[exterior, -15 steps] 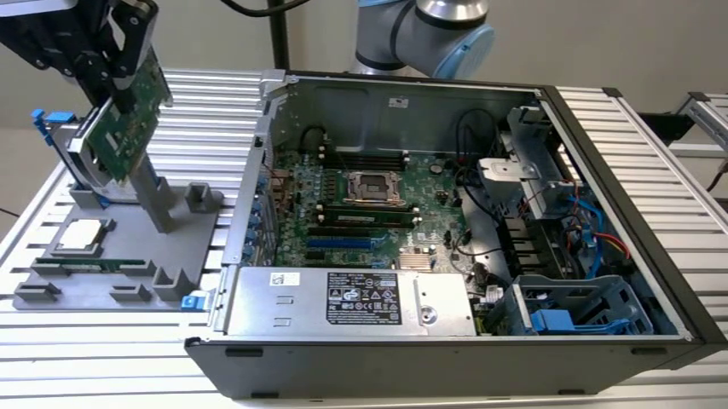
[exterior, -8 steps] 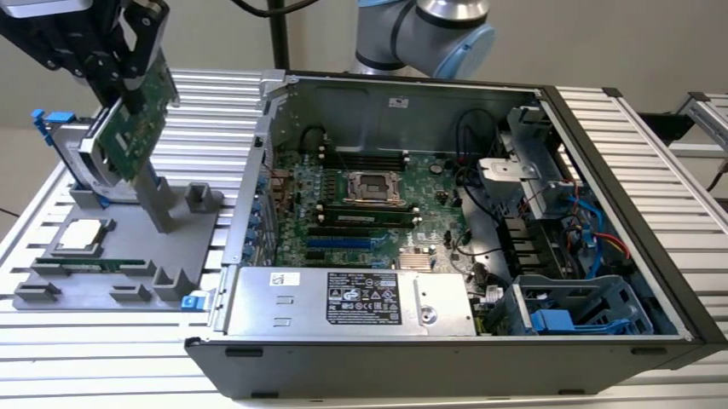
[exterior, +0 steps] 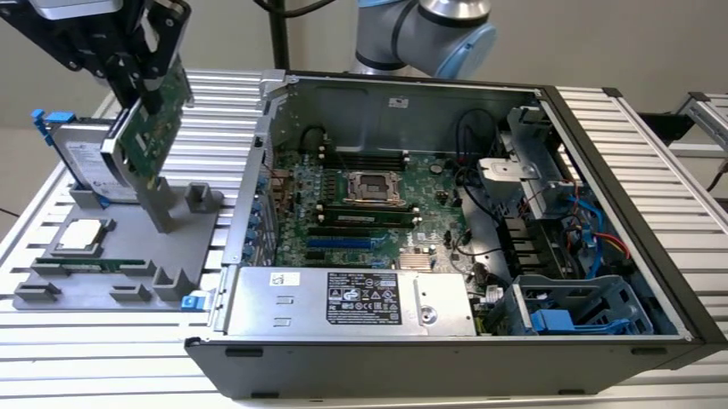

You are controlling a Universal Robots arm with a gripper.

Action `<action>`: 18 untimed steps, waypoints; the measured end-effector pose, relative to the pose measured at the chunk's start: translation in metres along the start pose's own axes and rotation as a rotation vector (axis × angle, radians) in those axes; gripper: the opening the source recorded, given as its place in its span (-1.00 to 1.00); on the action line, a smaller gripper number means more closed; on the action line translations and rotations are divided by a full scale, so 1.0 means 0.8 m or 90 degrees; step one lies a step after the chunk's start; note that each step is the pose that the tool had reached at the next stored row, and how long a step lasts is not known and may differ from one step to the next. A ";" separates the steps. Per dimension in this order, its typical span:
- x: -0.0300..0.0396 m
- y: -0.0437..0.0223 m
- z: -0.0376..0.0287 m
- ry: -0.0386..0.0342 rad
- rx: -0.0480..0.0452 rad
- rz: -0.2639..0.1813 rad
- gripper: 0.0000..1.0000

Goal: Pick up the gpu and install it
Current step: 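Pick up the gpu and move the gpu toward the slot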

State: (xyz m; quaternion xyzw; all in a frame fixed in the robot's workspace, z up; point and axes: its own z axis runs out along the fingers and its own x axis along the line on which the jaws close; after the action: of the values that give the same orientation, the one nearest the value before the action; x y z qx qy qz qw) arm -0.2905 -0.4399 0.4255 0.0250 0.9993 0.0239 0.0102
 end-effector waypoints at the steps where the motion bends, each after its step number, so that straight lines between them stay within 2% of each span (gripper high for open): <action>1: -0.0024 0.0001 0.0001 0.0000 -0.0001 0.000 -1.00; 18: -0.0420 0.0021 0.0010 0.0000 -0.0001 0.000 -1.00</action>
State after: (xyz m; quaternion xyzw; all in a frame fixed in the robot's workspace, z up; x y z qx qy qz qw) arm -0.2569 -0.4398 0.4255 0.0251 0.9993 0.0239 0.0102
